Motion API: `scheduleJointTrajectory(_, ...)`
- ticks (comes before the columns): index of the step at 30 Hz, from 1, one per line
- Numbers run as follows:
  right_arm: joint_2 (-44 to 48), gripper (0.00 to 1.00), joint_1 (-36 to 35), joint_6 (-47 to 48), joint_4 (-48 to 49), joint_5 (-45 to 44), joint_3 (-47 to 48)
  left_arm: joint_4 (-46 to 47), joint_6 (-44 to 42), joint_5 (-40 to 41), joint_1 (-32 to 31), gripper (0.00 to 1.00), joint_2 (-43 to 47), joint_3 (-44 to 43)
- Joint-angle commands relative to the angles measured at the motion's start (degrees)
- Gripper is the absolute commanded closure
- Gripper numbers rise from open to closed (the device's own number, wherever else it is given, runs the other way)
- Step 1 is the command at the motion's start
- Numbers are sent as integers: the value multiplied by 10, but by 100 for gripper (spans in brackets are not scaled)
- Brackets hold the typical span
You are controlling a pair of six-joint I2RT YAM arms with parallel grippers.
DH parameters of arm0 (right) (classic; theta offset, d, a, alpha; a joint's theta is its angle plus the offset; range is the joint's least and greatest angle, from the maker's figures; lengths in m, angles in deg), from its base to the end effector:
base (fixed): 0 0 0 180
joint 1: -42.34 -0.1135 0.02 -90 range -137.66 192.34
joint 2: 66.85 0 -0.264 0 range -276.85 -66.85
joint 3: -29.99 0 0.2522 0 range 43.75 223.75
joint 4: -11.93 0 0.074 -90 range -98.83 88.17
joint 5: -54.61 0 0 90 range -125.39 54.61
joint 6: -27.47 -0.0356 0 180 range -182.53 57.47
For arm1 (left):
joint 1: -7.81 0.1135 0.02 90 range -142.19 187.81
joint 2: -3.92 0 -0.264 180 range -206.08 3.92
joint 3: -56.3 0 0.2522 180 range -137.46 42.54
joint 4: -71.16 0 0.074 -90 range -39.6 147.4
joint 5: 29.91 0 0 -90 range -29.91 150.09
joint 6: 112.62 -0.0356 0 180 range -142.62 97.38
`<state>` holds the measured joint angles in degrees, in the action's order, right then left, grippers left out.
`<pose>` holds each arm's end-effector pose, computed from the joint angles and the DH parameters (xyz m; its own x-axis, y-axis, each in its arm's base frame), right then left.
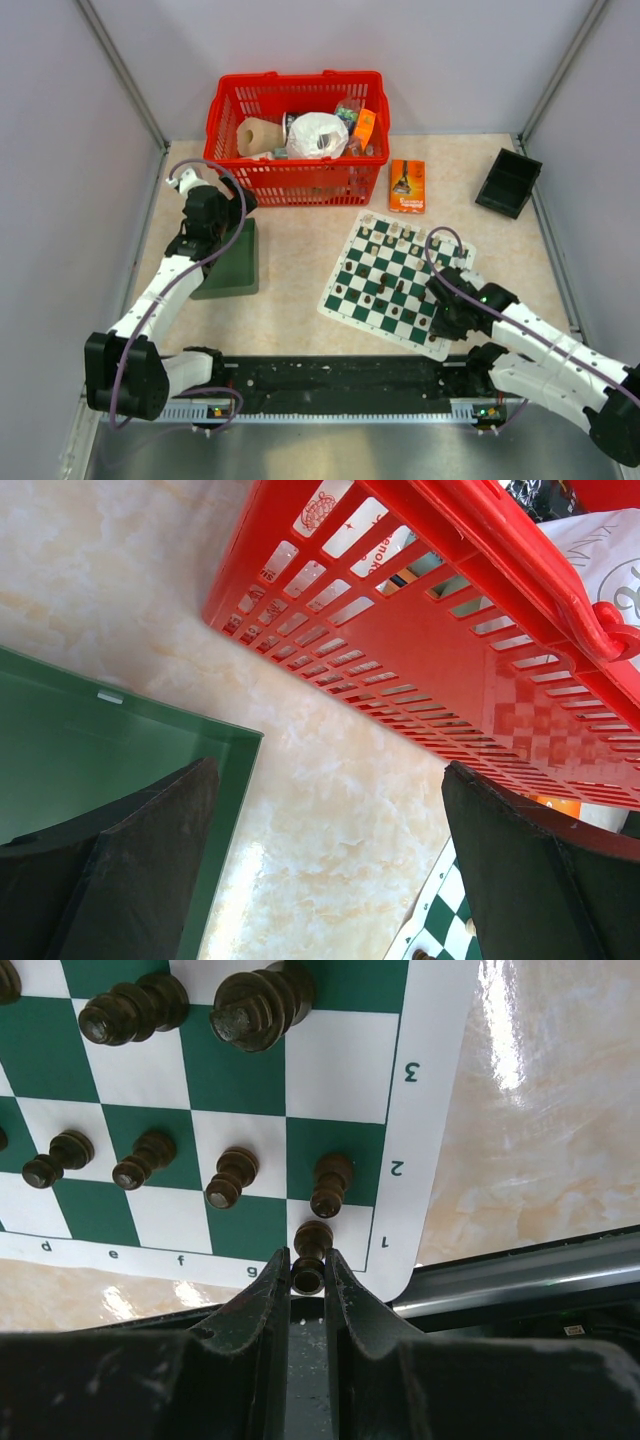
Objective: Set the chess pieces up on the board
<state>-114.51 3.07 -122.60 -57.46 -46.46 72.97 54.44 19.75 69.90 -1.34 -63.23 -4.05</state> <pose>0.0999 0.0728 0.1833 -0.8744 0.3837 -0.2970 0.3556 0.9232 0.1457 0.2655 -0.0366 0.2834 -0.2927 -0.6255 -0.7233 -0.2637 0.7799 -0.5677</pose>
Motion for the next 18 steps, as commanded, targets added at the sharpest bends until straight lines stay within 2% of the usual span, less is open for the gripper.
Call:
scheduleJointTrajectory(1, 13, 97, -9, 0, -16, -16, 19, 34, 7, -6, 3, 1, -3, -5)
scheduleJointTrajectory(18, -7, 96, -8, 12, -1, -12, 15, 33, 7, -6, 3, 2, -2, -3)
